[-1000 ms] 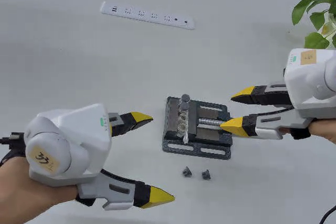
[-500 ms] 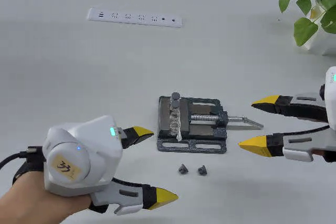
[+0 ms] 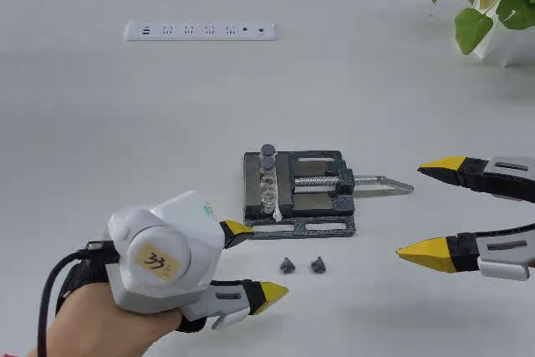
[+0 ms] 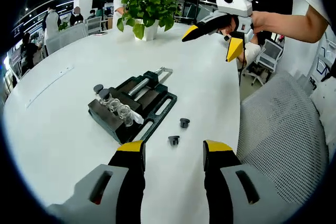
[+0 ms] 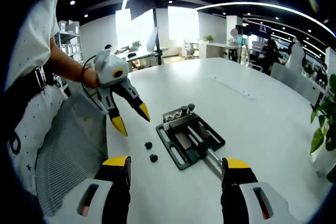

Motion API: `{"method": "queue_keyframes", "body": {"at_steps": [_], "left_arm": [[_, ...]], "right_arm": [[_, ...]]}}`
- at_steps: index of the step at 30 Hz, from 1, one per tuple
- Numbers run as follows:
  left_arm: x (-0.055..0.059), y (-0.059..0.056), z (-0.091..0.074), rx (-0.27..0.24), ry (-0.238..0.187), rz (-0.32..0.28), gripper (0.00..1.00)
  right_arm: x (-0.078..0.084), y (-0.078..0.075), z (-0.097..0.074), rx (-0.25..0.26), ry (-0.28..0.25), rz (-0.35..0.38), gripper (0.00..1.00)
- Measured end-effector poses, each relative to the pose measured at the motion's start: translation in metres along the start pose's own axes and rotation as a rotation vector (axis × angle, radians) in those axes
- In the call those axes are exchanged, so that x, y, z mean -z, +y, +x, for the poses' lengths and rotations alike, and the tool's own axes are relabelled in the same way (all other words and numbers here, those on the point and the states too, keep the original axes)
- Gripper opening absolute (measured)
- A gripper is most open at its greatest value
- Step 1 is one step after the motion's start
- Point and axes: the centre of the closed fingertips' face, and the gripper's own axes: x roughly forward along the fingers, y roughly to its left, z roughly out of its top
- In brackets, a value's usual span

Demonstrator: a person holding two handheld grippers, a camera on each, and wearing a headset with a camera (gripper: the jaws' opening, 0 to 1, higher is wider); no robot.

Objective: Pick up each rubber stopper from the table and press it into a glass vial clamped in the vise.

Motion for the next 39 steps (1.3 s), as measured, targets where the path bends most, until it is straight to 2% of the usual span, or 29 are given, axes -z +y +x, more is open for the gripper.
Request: {"method": "queue_keyframes", "body": {"at_steps": [5, 7, 13, 18, 26, 34, 39], "left_arm": [[0.004, -0.004, 0.011, -0.009, 0.038, -0.006, 0.33], [0.008, -0.004, 0.017, -0.012, 0.054, -0.018, 0.31], [0.014, -0.002, 0.027, -0.034, 0.094, -0.048, 0.22], [0.018, -0.003, 0.033, -0.038, 0.132, -0.069, 0.21], [0.016, -0.005, 0.039, -0.047, 0.144, -0.093, 0.15], [0.020, -0.004, 0.041, -0.055, 0.168, -0.096, 0.11], [0.019, -0.004, 0.042, -0.055, 0.166, -0.100, 0.10]], "right_arm": [[0.006, 0.004, -0.005, -0.002, -0.013, 0.001, 0.71], [0.015, 0.002, -0.011, 0.001, -0.008, 0.006, 0.71], [0.014, 0.003, -0.014, 0.015, -0.027, 0.015, 0.71], [0.013, 0.004, -0.016, 0.015, -0.047, 0.015, 0.72], [0.026, 0.004, -0.019, 0.005, -0.037, 0.015, 0.74], [0.026, 0.000, -0.023, 0.018, -0.048, 0.018, 0.73], [0.026, -0.001, -0.023, 0.023, -0.051, 0.021, 0.72]]}}
